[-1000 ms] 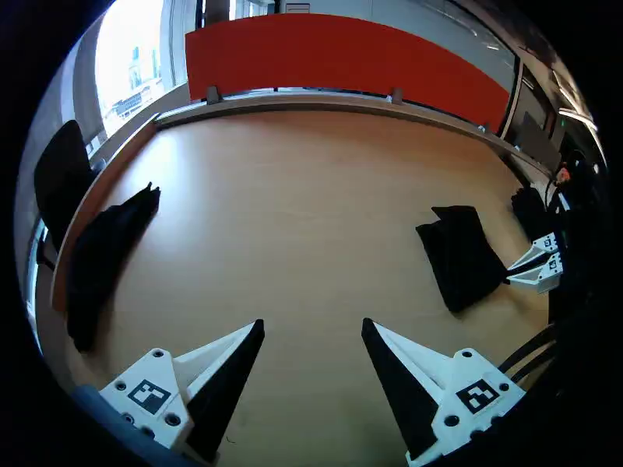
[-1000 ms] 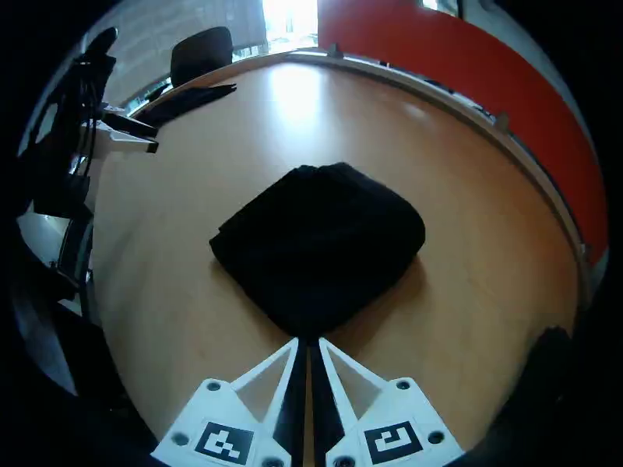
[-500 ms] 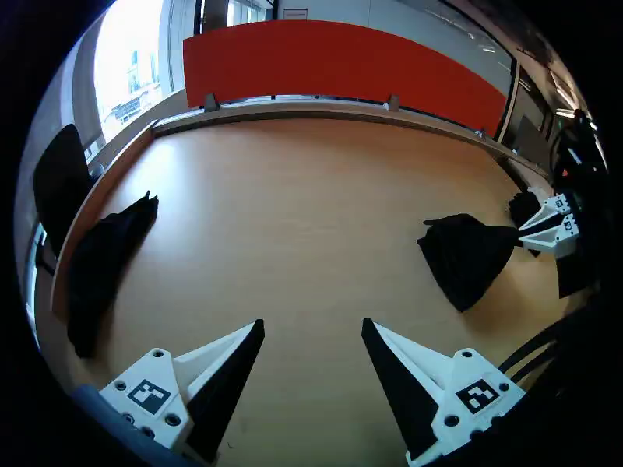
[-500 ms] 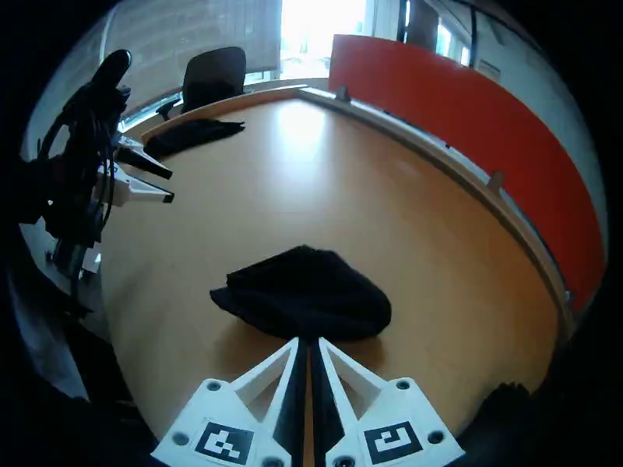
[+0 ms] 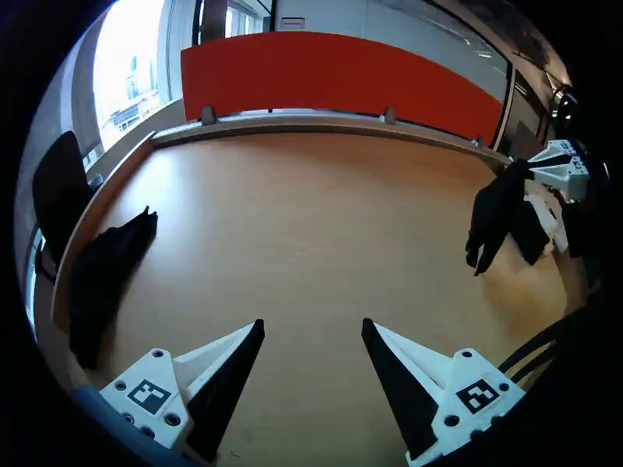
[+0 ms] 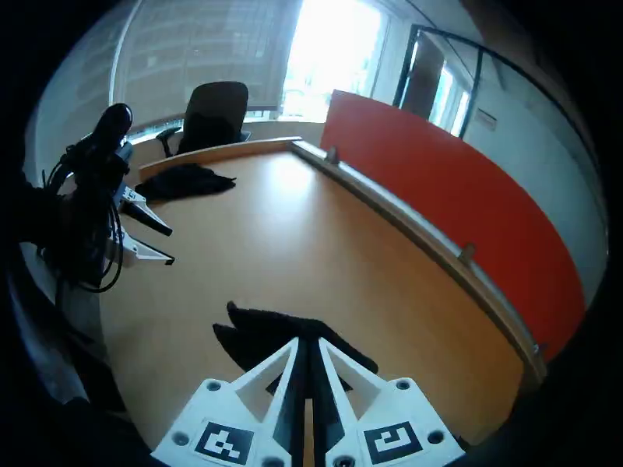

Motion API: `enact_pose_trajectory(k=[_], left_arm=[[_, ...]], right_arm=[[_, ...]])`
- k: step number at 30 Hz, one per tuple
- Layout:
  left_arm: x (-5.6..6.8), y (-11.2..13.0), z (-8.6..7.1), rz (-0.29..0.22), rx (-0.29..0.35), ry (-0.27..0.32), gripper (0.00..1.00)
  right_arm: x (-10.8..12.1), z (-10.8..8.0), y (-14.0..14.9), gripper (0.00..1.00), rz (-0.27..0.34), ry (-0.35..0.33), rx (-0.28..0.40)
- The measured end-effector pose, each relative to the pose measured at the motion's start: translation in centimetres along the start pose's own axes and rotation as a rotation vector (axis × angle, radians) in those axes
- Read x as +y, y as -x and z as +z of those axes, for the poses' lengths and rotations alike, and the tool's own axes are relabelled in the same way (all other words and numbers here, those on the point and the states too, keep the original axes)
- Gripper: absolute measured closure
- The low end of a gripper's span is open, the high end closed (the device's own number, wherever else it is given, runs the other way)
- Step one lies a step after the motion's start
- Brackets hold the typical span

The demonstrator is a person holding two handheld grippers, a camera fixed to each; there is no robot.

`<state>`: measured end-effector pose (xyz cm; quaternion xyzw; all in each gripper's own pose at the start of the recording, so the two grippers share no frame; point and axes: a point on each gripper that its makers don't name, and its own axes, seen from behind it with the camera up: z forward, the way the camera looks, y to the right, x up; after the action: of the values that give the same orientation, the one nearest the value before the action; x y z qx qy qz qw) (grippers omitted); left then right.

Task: Fold towel

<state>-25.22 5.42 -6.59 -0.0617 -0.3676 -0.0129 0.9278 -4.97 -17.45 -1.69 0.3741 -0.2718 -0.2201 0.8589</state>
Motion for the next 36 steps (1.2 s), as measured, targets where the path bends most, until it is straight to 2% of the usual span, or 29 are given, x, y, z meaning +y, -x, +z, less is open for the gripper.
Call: enact_pose_trajectory(k=[6, 21, 36], left_arm=[[0.5, -0.4, -0.1, 0.004, 0.011, 0.011, 0.07], [0.7, -0.5, 0.0, 0.004, 0.014, 0.016, 0.07], [1.0, -0.7, 0.1, 0.021, 0.009, 0.008, 0.07]], right_arm=[[1.5, -1.2, -0.5, 0.96, -0.004, 0.031, 0.003], [5.0, -2.8, 0.1, 0.96, 0.057, 0.074, 0.014], [11.5, -5.8, 3.2, 0.96, 0.118, 0.157, -0.010]])
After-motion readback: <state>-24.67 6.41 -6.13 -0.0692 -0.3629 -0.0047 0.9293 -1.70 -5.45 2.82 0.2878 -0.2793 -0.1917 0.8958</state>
